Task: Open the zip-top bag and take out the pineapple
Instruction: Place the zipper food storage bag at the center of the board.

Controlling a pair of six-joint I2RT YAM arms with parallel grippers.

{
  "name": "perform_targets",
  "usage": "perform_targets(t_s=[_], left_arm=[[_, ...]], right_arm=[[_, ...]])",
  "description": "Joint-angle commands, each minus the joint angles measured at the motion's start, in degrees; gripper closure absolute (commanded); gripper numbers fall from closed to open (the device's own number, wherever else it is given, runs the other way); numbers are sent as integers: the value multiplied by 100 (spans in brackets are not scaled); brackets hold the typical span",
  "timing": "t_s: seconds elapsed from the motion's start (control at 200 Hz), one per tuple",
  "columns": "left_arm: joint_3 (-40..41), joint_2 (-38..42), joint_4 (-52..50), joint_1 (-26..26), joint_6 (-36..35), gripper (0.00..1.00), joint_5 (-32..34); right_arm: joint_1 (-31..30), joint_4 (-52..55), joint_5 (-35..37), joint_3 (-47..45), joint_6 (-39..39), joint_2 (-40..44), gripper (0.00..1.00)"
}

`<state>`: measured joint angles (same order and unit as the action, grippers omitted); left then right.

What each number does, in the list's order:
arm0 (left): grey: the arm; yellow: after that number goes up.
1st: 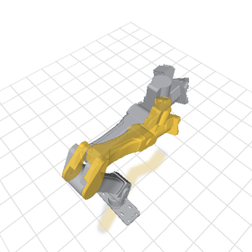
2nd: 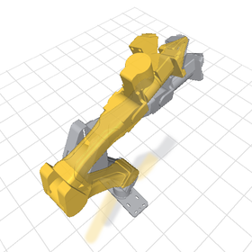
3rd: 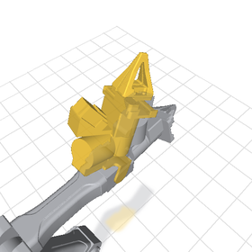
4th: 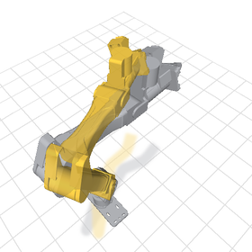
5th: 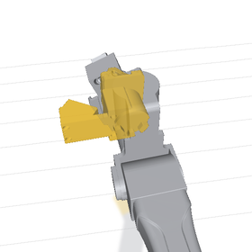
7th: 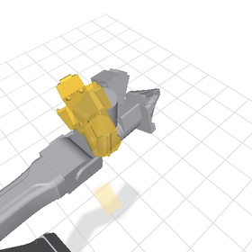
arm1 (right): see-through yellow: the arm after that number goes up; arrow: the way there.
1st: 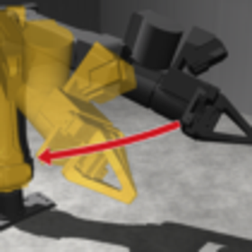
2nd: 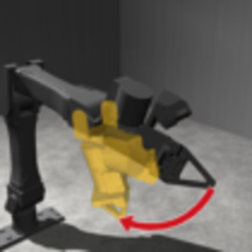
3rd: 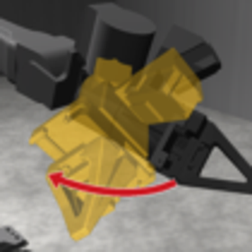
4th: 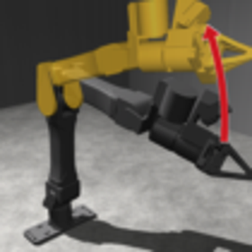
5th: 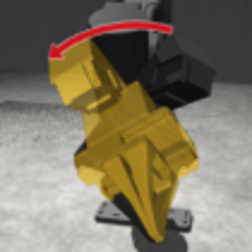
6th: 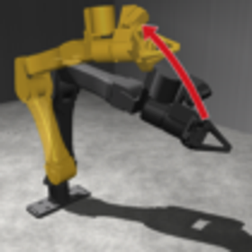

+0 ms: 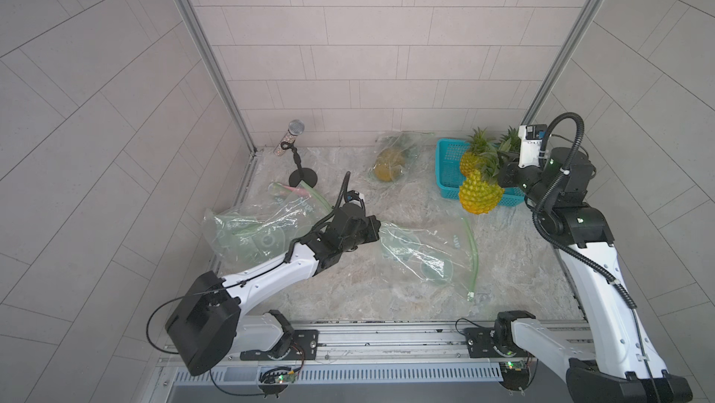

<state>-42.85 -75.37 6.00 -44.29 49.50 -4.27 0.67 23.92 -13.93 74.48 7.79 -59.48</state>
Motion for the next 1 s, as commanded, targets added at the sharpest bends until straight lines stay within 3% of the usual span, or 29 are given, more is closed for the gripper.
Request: perform_targets(t_s=[0.0,0.29,0.996], left_arm=[[-191,-351,573,-304,360,100,704],[-648,-1355,1231,-900,618,100,1716],[-3090,-3702,1259,-1570,750,100,2062]], right_arm=[[71,-862,-446,436,192,-15,100],[218,-872,-638,808,263,-451,100],[872,-1016,-716,1025,569,-992,100]])
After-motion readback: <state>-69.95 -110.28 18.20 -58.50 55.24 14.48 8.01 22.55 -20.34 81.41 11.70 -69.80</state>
